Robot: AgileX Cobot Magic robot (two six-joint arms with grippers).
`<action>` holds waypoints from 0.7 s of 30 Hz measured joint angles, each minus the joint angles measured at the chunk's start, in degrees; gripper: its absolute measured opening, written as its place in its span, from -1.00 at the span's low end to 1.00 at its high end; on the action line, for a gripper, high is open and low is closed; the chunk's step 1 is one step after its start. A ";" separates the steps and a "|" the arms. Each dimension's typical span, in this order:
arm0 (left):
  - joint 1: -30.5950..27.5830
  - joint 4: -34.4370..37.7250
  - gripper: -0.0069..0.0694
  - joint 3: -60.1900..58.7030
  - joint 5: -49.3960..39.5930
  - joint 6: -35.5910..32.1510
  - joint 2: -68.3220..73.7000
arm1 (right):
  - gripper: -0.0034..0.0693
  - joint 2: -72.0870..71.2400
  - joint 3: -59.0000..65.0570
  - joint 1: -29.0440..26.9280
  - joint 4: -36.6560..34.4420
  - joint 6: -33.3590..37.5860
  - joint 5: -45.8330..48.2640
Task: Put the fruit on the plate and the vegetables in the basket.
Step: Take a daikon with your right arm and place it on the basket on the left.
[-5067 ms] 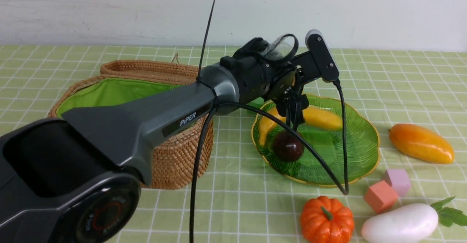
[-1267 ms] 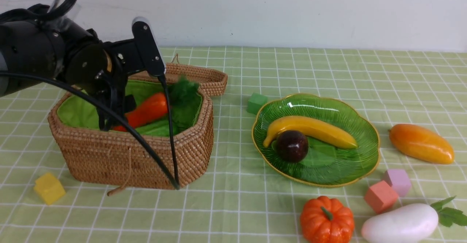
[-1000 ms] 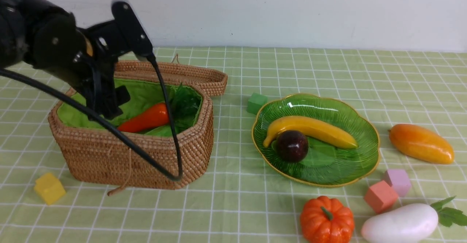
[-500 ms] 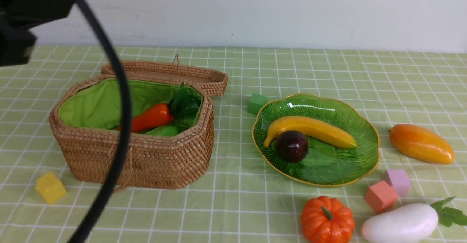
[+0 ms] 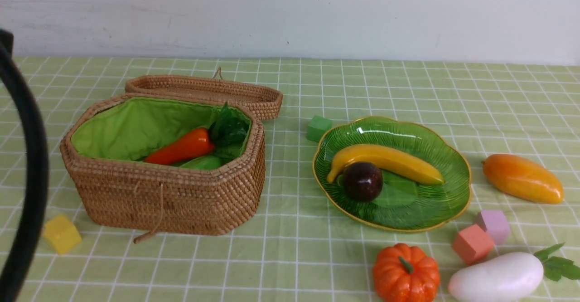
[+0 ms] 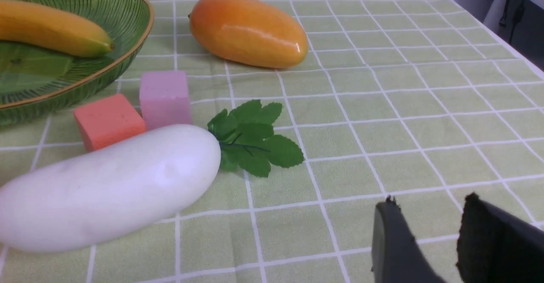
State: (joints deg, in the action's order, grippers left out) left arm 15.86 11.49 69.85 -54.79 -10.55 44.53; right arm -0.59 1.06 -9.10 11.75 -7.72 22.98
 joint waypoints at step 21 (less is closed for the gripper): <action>0.00 13.03 -0.85 -18.96 -11.11 16.75 -32.20 | -0.24 0.00 0.00 2.42 0.00 0.00 0.00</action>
State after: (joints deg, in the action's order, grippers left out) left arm 15.86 24.52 50.89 -65.89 6.20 12.33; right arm -0.59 1.06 -6.68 11.75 -7.72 22.98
